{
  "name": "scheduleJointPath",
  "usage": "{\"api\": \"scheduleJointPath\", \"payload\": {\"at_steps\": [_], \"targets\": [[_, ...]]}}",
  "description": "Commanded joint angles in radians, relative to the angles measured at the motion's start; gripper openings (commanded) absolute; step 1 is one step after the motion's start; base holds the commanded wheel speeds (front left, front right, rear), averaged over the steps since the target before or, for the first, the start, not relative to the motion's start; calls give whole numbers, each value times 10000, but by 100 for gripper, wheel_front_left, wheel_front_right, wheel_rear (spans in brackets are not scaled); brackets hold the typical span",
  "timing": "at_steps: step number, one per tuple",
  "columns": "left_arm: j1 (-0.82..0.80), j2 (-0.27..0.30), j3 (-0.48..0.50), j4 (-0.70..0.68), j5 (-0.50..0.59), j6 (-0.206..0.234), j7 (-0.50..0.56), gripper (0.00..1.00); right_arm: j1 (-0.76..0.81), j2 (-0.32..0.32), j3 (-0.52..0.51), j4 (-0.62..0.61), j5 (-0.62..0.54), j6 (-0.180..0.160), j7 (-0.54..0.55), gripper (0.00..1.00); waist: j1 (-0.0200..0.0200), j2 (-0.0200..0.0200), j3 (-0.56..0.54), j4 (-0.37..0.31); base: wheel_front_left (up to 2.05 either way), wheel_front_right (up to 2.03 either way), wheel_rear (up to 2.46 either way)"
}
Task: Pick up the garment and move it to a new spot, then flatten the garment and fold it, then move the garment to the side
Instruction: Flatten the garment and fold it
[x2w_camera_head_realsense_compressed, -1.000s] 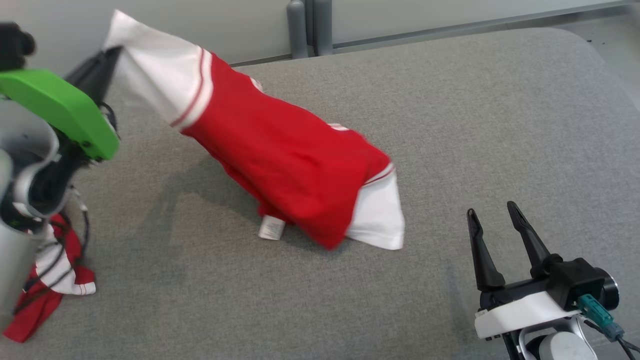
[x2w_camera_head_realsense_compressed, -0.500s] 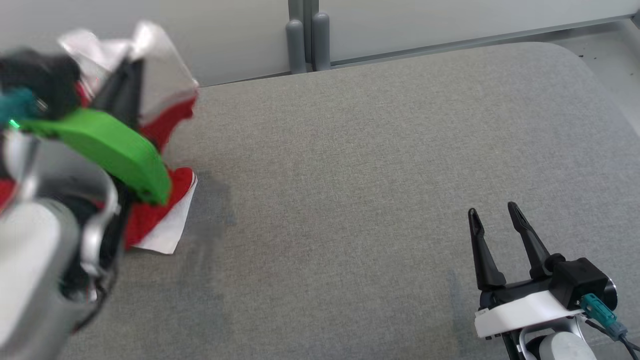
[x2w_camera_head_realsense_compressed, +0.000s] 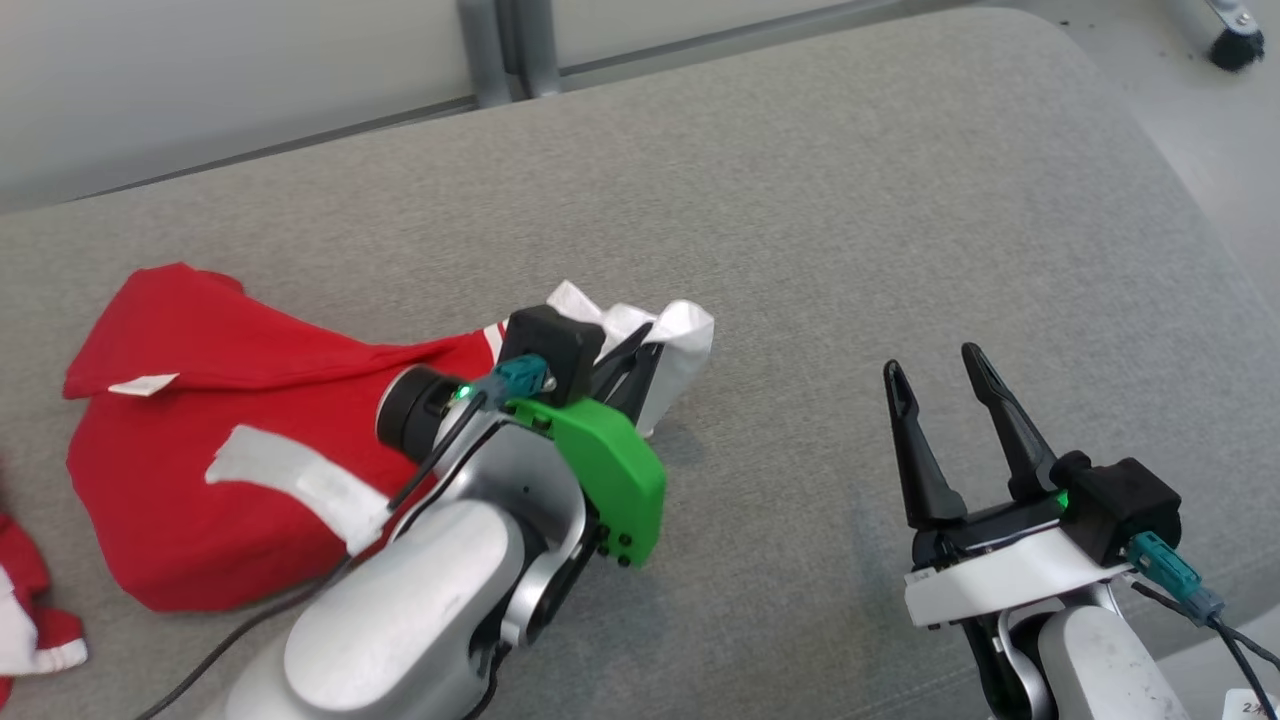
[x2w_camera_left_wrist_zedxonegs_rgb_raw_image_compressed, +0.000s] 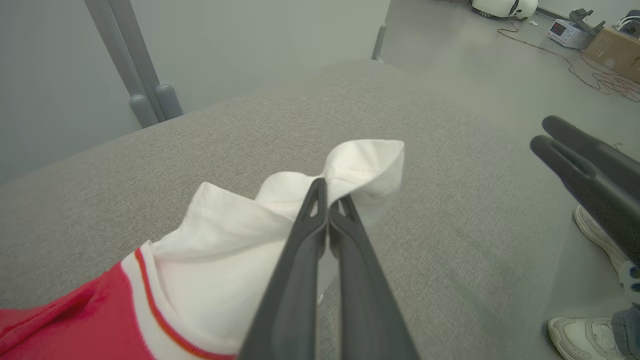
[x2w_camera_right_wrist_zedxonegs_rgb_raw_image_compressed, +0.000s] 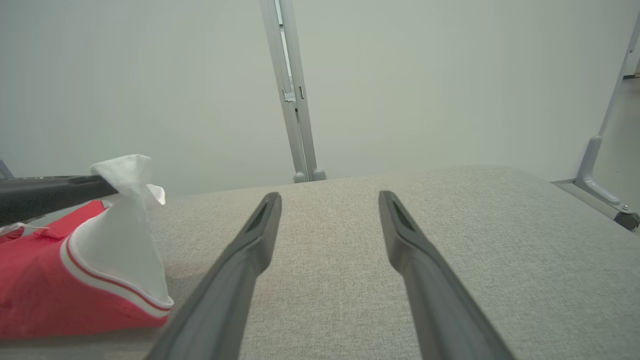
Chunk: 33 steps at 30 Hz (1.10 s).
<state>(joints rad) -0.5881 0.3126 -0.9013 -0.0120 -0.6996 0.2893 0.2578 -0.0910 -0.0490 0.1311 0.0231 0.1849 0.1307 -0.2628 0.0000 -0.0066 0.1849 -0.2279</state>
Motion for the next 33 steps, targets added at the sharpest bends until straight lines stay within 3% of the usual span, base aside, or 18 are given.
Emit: {"api": "scheduleJointPath", "payload": {"at_steps": [1,12,16,22,23,24,25,33], "targets": [[-492,-209,-54,387,192,-199,-86,0,-149,-24,83,0,159,1,-31,100,0,66,590,-1002,0,0,0],[-3585,-1769,89,3913,1027,-901,-1105,0,-396,-11,649,-36,1120,1,-31,100,0,66,1564,-3388,0,0,0],[-4178,-2405,-22,4929,876,-1129,-1707,0,-183,-5,323,-210,1228,1,-31,100,0,66,1694,-3493,0,0,0],[-4506,-2613,-822,5290,-48,-975,-2834,0,-142,-16,225,-359,1398,1,-31,100,0,66,1791,-3573,0,0,0],[-4398,-2598,-1040,5280,-457,-975,-2857,35,-165,-16,262,-377,1449,1,-31,100,0,66,1800,-3580,0,0,0],[-4262,-2585,-1195,5313,-798,-893,-2863,76,-181,-14,300,-390,1451,1,-31,100,0,66,1796,-3579,3,3,3],[-4244,-2580,-1460,5432,-946,-826,-2793,100,-197,-13,341,-401,1469,1,-31,100,0,66,1804,-3572,2,2,2],[-4031,-2599,-2722,5584,-2010,-793,-2435,100,-303,-19,578,-245,1384,1,-31,100,0,66,1681,-3492,0,0,0]]}}
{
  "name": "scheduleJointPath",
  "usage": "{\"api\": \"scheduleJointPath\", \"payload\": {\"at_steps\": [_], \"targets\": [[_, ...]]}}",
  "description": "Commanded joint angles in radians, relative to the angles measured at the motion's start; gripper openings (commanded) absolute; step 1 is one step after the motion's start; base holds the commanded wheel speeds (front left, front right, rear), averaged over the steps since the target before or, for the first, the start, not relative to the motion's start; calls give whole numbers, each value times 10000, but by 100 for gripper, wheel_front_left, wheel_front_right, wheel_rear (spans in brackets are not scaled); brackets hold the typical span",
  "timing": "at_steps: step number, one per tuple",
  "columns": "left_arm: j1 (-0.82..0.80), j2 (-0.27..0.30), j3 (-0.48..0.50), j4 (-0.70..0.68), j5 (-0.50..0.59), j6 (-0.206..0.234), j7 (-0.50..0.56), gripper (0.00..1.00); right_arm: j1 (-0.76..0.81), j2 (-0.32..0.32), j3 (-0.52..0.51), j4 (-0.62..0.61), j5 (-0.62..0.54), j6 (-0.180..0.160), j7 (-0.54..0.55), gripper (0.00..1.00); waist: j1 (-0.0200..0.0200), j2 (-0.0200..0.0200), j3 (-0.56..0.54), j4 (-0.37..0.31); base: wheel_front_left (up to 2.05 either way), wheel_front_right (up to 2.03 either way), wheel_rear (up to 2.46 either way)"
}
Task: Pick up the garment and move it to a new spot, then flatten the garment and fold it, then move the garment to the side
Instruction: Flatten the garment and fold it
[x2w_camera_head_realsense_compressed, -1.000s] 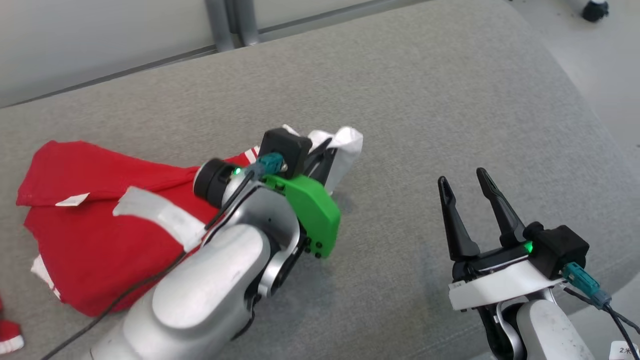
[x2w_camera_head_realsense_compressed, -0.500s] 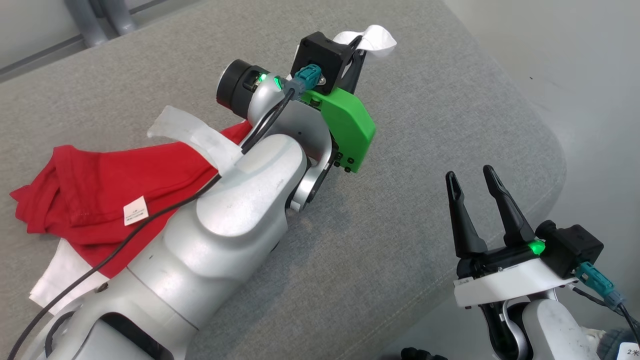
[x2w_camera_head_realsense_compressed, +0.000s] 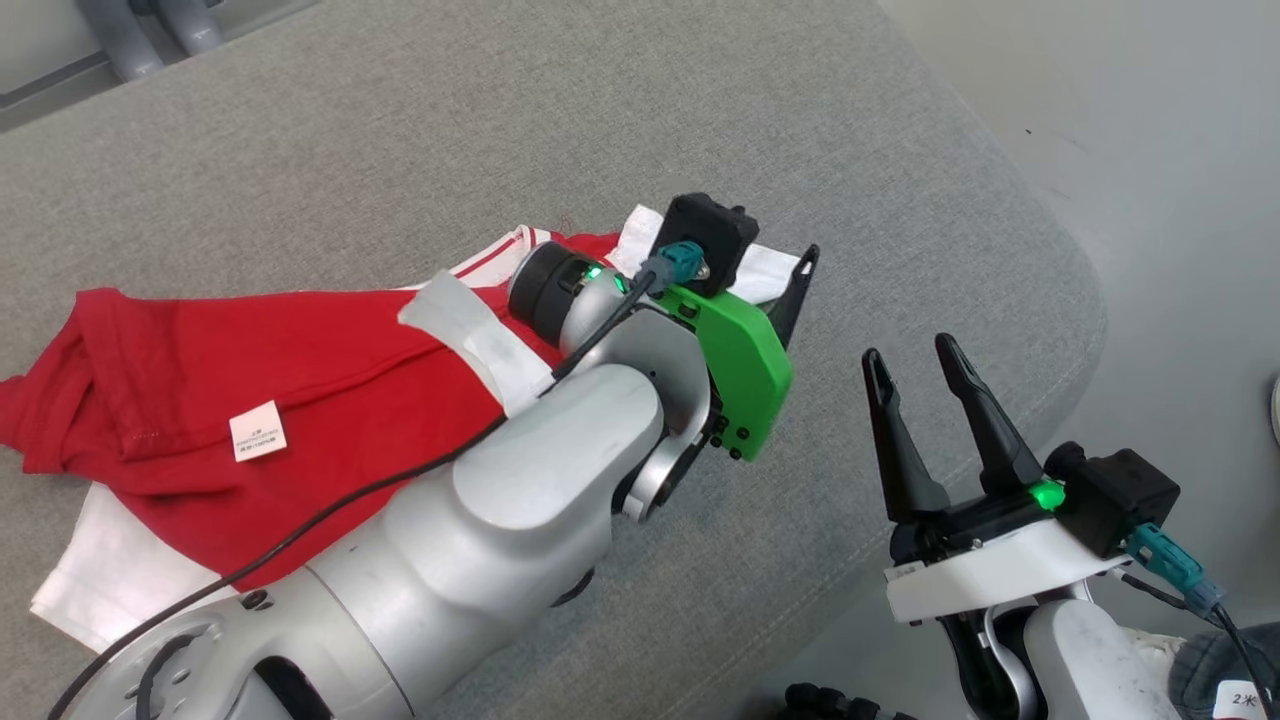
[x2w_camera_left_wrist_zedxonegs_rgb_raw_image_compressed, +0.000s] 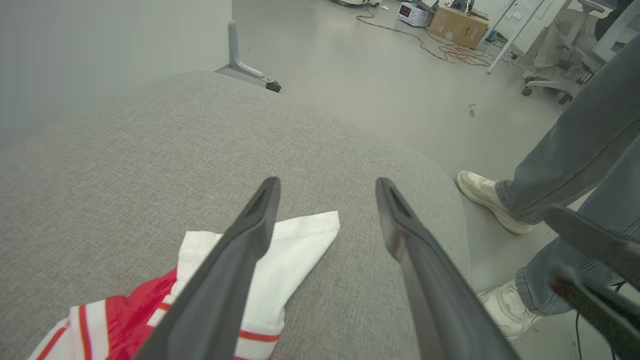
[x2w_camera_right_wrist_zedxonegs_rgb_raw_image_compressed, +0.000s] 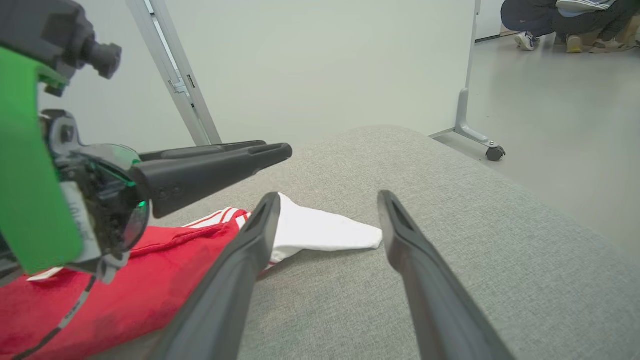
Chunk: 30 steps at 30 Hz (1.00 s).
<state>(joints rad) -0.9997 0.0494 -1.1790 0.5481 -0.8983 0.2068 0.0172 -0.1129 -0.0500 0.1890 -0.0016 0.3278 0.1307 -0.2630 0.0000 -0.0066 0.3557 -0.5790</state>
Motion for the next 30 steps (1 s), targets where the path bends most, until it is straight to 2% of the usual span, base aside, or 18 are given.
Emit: {"api": "scheduleJointPath", "payload": {"at_steps": [1,3,7,13,19,24,30], "targets": [[43,32,-105,-39,37,12,-103,100,-110,-9,34,46,-80,1,-29,100,0,66,-71,37,0,0,0],[100,38,-261,-75,59,-4,-249,100,-185,-8,80,104,-152,1,-27,100,0,66,-119,98,0,0,0],[348,108,-302,-42,136,40,-773,100,-104,-8,-252,124,-442,1,-29,100,0,66,-265,727,0,0,0],[970,1064,54,-177,-36,293,-1385,100,147,-16,-757,118,-962,1,-29,100,0,66,-578,1705,0,0,0],[1761,2055,459,1,-192,881,-1837,100,550,-16,-1148,166,-1452,1,-29,100,0,66,-1060,2761,0,0,0],[2064,2498,366,18,-203,1082,-1646,100,709,-17,-1206,163,-1687,1,-29,100,0,66,-1306,3193,0,0,0],[2570,2967,555,-368,-414,1339,-1842,100,836,-19,-1139,219,-1816,1,-29,100,0,66,-1605,3406,0,0,0]]}}
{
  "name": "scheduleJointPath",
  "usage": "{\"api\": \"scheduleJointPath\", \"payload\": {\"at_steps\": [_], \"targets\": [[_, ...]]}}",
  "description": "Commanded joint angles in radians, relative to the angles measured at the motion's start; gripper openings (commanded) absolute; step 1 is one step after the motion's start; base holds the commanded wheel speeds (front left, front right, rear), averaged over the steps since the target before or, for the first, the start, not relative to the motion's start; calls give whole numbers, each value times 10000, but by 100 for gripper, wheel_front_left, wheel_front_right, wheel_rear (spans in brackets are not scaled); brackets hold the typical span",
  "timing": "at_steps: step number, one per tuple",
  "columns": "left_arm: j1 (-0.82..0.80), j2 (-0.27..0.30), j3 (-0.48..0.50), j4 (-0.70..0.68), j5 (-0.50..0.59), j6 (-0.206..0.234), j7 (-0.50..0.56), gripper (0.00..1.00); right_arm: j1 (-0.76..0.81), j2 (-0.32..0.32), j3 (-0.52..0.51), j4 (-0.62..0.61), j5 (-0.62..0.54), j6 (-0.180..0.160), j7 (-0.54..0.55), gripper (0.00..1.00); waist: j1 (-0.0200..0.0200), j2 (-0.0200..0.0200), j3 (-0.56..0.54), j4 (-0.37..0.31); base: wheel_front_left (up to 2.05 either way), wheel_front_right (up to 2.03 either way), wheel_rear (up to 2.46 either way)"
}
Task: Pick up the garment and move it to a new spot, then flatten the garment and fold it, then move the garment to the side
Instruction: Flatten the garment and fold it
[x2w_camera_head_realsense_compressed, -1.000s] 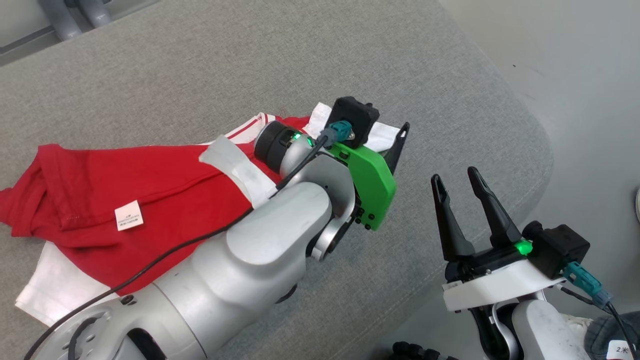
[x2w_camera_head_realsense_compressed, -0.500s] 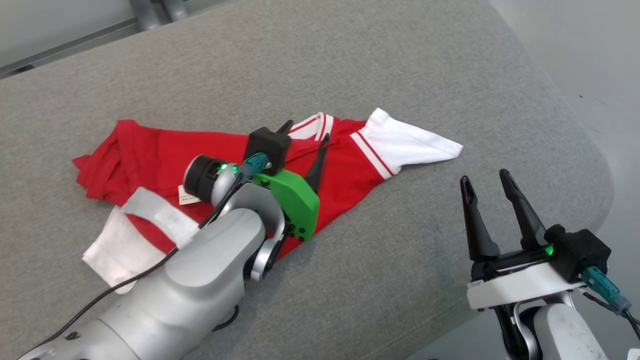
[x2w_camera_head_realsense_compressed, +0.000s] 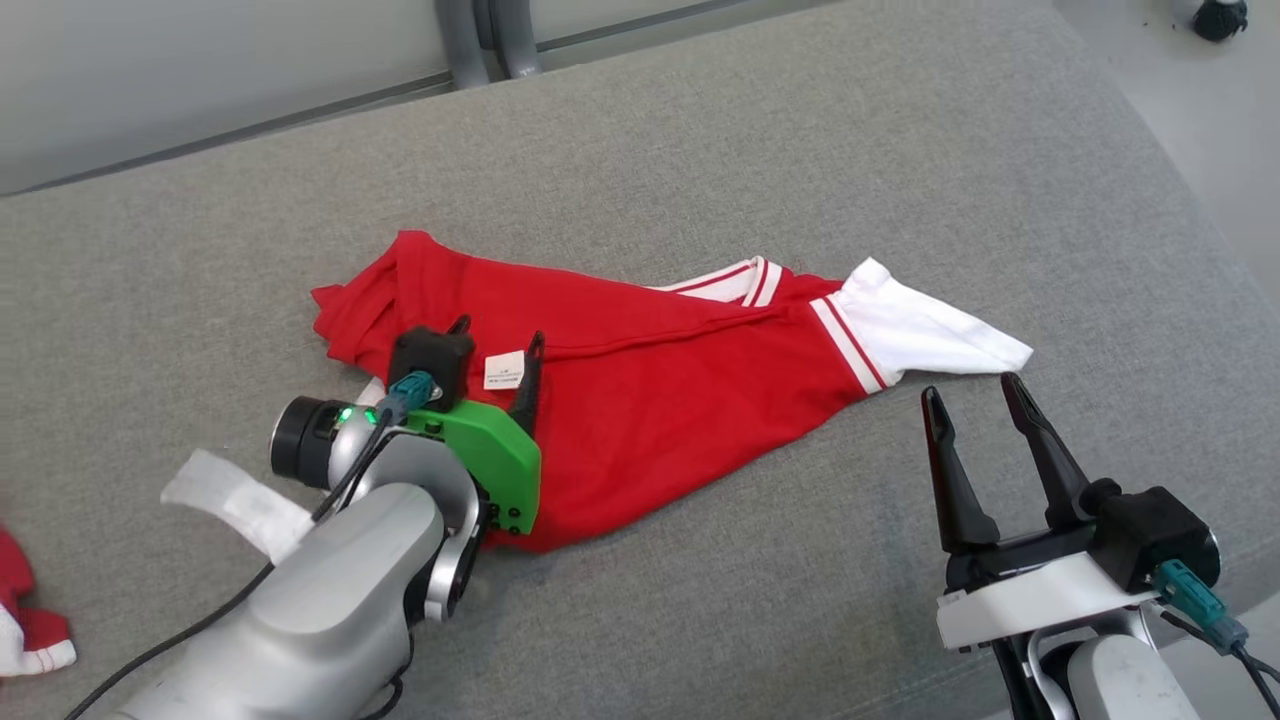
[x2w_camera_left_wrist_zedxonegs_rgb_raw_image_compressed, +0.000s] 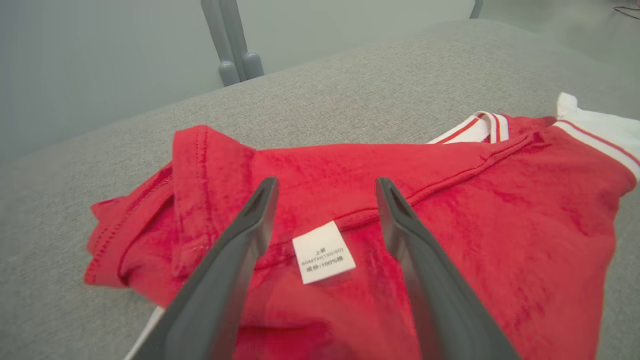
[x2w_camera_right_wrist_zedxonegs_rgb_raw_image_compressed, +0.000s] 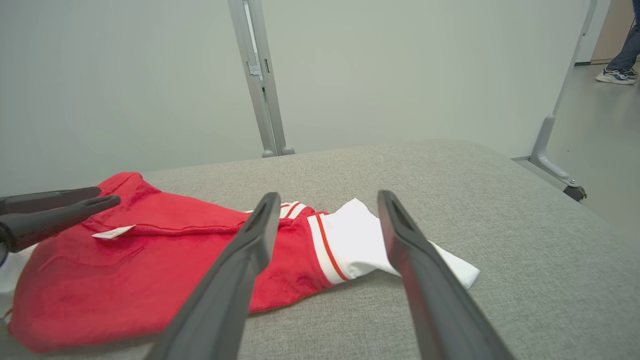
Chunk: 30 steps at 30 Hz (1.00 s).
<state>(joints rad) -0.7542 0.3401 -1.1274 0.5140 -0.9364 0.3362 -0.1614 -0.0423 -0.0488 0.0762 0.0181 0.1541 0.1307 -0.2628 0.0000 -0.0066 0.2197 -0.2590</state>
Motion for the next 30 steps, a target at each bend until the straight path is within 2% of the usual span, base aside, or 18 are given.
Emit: {"api": "scheduleJointPath", "payload": {"at_steps": [1,7,11,16,19,22,26,30], "targets": [[273,157,140,-153,-117,107,-184,100,196,-29,-11,19,-102,1,-31,100,0,66,-313,228,0,0,0],[1297,920,860,-1258,-116,599,-903,100,631,-27,-407,-230,-526,1,-29,100,0,66,-613,718,0,0,0],[1753,1274,1285,-1724,79,604,-1022,100,677,-24,-484,-275,-721,1,-30,100,0,66,-739,987,0,0,0],[2600,1514,2322,-2480,750,505,-1040,100,679,-100,-610,-276,-869,1,-30,100,0,66,-838,1422,0,0,0],[2937,1364,2738,-2668,1019,137,-1037,100,538,-132,-531,-212,-918,1,-30,100,0,66,-828,1576,0,0,0],[2723,889,2792,-2365,1058,-259,-1027,100,356,-129,-386,-138,-930,1,-30,100,0,66,-757,1597,0,0,0],[2022,290,2703,-1851,835,-341,-398,100,166,-103,-207,-133,-835,1,-30,100,0,66,-467,1386,0,0,0],[1315,-33,2470,-1242,875,-393,362,100,94,-57,-190,-93,-734,1,-30,100,0,66,-156,1057,0,0,0]]}}
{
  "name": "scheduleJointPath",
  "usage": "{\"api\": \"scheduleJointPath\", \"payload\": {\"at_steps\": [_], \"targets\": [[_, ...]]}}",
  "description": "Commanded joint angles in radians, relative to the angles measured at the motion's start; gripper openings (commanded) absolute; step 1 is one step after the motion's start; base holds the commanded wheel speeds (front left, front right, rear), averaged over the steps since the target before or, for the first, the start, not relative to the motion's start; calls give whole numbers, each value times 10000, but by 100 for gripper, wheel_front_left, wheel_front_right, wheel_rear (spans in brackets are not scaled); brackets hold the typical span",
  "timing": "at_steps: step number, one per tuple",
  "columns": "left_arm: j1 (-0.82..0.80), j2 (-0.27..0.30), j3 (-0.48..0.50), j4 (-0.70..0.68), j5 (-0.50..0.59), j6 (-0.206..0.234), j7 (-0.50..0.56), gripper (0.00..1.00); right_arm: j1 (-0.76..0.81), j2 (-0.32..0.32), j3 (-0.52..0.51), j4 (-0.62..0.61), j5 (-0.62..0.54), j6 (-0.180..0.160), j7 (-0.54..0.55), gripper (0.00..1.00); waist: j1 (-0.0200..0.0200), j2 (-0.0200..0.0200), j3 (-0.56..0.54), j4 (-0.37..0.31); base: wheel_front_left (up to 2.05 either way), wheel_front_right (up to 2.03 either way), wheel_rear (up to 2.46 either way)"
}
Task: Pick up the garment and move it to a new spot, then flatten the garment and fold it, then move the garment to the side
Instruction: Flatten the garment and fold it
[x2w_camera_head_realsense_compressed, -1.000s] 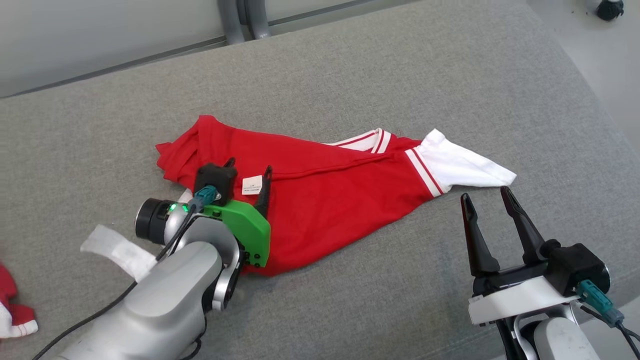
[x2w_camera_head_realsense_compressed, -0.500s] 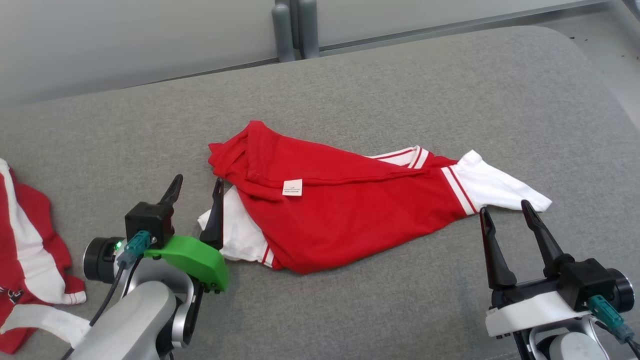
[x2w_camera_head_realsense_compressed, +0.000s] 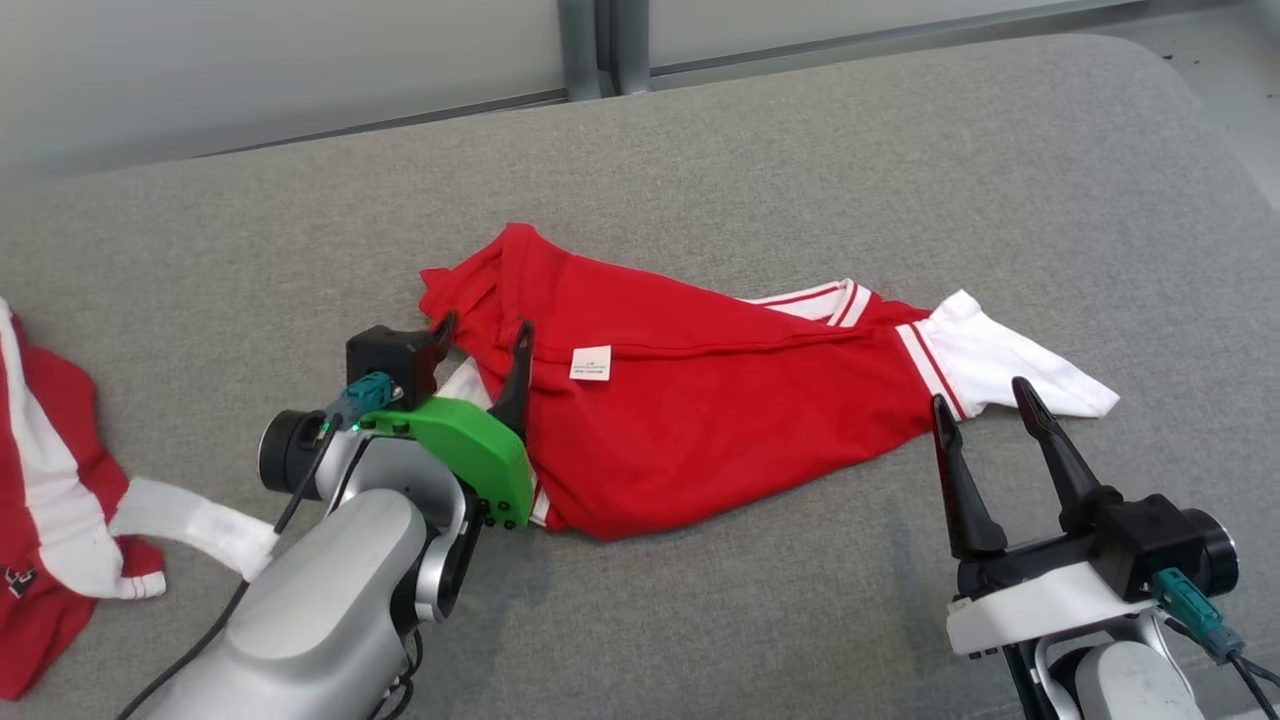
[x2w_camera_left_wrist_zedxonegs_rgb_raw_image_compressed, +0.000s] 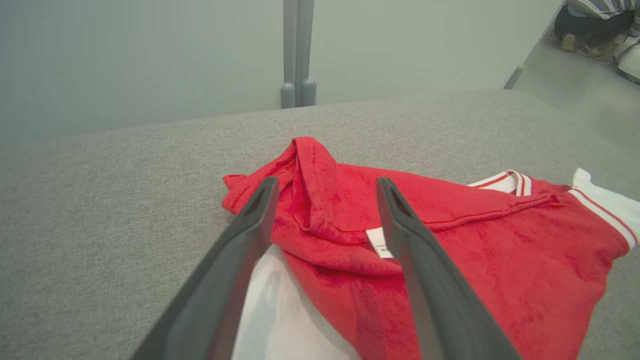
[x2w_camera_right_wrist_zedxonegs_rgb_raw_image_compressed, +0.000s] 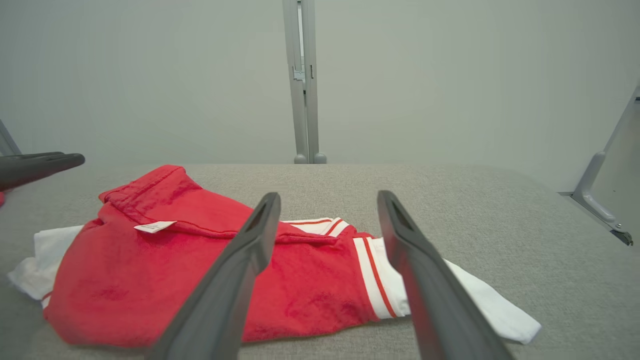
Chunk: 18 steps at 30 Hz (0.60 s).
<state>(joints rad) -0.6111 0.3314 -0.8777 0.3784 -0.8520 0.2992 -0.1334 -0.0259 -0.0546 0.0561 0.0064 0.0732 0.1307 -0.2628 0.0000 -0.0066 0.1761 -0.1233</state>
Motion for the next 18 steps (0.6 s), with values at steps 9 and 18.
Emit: {"api": "scheduleJointPath", "payload": {"at_steps": [9,18], "targets": [[-744,-124,-279,1436,-57,-235,942,100,-201,37,-86,-29,402,1,-30,100,0,66,739,-976,0,0,0],[-945,-216,-286,2415,-91,-420,802,66,-240,38,-120,-69,659,1,-30,100,0,66,869,-1129,0,0,0]]}}
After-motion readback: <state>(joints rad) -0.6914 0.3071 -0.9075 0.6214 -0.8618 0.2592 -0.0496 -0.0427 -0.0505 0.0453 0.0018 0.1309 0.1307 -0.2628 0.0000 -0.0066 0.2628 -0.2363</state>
